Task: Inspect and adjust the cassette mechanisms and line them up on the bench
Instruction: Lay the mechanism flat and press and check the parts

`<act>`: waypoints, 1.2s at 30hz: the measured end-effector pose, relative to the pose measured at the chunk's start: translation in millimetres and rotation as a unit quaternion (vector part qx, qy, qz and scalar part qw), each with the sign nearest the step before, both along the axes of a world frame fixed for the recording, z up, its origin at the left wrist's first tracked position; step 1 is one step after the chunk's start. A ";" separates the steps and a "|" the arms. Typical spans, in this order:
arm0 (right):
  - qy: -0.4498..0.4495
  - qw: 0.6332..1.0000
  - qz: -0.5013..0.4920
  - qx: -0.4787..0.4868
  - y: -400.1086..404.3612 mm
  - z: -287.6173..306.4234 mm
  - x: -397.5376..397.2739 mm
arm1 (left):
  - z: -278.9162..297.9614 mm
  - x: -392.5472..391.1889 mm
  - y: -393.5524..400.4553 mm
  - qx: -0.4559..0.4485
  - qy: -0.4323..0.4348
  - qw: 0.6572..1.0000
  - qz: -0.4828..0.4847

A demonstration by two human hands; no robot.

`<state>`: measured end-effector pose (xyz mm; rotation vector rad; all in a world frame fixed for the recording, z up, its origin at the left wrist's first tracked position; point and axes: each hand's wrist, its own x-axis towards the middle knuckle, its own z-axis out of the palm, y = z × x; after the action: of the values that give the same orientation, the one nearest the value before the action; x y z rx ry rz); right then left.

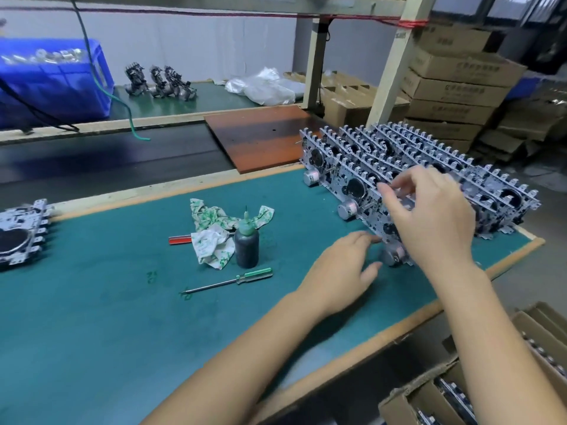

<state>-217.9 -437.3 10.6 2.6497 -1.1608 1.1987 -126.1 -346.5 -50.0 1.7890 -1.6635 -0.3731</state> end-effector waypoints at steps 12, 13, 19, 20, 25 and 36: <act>0.099 0.834 0.507 0.194 204.9 -22.0 109.2 | 19.1 94.3 256.2 -0.046 0.091 0.941 0.324; 0.106 0.818 0.529 0.199 218.0 -25.1 118.2 | 20.0 96.2 276.9 -0.043 0.058 0.932 0.355; 0.135 0.741 0.613 0.239 294.2 -31.3 166.9 | 41.0 105.4 395.5 -0.054 -0.191 0.874 0.444; 0.136 0.737 0.620 0.234 305.5 -30.0 175.3 | 41.5 113.5 415.3 -0.042 -0.209 0.864 0.456; 0.149 0.728 0.644 0.182 345.8 -24.2 202.3 | 44.5 140.1 475.9 0.079 -0.209 0.859 0.460; 0.148 0.713 0.655 0.201 313.8 -24.7 187.5 | 51.6 147.2 436.6 0.044 -0.303 0.889 0.342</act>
<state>-30.4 -123.5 -14.1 3.7664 0.8884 0.3198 21.1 90.1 1.6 2.5801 -1.2410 0.4820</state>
